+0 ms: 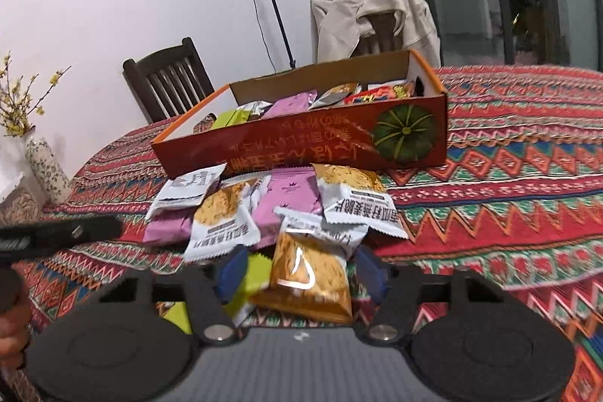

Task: Organize snacks
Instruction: 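Grasp a white packet with the left tool while the right tool grasps a cookie packet, then carry both packets into the box and open both tools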

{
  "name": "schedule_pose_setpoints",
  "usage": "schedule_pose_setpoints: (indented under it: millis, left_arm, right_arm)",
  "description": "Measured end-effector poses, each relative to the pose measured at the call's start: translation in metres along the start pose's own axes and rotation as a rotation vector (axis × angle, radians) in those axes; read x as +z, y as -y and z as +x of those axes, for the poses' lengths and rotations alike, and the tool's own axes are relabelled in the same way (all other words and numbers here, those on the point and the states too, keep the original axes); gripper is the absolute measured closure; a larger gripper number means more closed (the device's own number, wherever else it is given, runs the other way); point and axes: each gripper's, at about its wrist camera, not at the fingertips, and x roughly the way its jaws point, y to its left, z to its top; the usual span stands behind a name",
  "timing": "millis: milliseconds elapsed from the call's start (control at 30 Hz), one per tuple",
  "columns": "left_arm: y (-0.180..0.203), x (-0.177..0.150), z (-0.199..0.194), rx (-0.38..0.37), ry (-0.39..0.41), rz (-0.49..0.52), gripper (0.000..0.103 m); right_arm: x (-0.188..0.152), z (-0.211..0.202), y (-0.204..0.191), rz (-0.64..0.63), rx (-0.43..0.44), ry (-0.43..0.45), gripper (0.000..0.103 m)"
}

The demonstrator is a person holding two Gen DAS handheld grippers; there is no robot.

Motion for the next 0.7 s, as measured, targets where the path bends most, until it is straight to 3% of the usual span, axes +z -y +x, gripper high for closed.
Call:
schedule_pose_setpoints:
  millis: [33, 267, 367, 467, 500, 533, 600, 700]
  left_arm:
    - [0.005, 0.005, 0.011, 0.015, 0.008, 0.015, 0.001]
    - [0.018, 0.015, 0.063, 0.093, -0.026, 0.024, 0.006]
    - [0.009, 0.009, 0.069, 0.089, -0.064, -0.026, 0.025]
    - [0.003, 0.005, 0.059, 0.107, -0.024, -0.041, 0.046]
    - [0.001, 0.005, 0.053, 0.115, -0.012, -0.047, 0.064]
    - [-0.001, 0.005, 0.047, 0.116, -0.006, -0.047, 0.072]
    - [-0.007, 0.005, 0.035, 0.088, 0.003, -0.063, 0.081]
    - [-0.009, 0.001, 0.015, 0.089, 0.019, -0.067, 0.086]
  right_arm:
    - [0.001, 0.003, 0.001, -0.006, 0.008, -0.002, 0.064]
    - [-0.007, 0.001, 0.014, 0.009, 0.05, 0.036, 0.064]
    - [-0.008, 0.002, 0.019, 0.019, 0.076, 0.034, 0.064]
    - [-0.008, 0.0, 0.018, 0.009, 0.073, 0.039, 0.064]
    - [-0.008, -0.001, 0.017, 0.003, 0.067, 0.043, 0.064]
    - [-0.008, -0.002, 0.017, -0.002, 0.058, 0.048, 0.064]
    - [-0.008, -0.004, 0.017, -0.001, 0.053, 0.051, 0.064]
    - [-0.008, -0.005, 0.018, 0.001, 0.051, 0.053, 0.064]
